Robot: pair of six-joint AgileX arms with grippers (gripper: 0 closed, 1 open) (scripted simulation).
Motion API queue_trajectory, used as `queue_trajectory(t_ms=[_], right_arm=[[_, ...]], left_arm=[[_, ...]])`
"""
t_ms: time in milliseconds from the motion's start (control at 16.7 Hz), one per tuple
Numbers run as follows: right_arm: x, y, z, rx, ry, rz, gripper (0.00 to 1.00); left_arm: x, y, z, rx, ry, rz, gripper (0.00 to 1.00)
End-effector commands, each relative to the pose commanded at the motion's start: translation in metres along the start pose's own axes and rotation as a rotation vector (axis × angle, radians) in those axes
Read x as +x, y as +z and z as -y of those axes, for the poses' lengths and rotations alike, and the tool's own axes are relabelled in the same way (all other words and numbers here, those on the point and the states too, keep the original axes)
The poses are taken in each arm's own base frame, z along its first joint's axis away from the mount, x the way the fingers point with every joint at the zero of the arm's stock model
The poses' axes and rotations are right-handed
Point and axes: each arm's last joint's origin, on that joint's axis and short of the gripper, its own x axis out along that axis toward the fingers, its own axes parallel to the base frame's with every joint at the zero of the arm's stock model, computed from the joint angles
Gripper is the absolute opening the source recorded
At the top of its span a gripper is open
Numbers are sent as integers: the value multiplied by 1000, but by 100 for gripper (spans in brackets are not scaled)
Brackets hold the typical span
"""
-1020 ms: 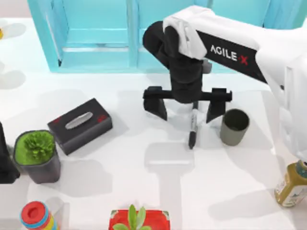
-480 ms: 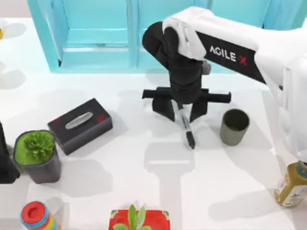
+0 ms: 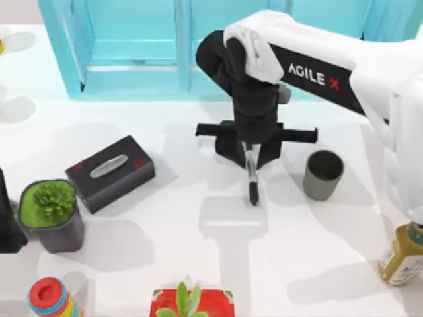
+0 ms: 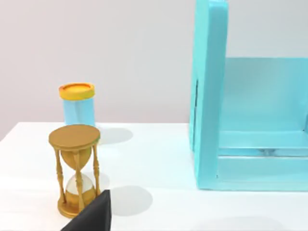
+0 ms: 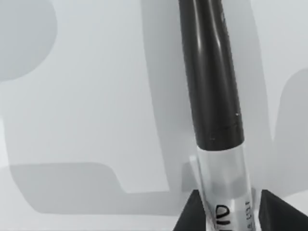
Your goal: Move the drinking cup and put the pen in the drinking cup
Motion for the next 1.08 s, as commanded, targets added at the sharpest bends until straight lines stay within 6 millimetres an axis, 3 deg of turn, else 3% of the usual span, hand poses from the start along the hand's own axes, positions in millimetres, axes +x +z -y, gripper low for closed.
queue_trajectory(t_ms=[60, 240, 540, 1080], right_arm=[[-33, 0, -2, 27, 90, 48, 0], [-35, -5, -1, 25, 78, 37, 0], [-65, -27, 3, 25, 95, 51, 0], [-102, -67, 16, 25, 93, 49, 0]], left_arm=[[0, 0, 0, 0, 0, 0, 100], [0, 0, 0, 0, 0, 0, 100], [0, 0, 0, 0, 0, 0, 100], [0, 0, 0, 0, 0, 0, 100]])
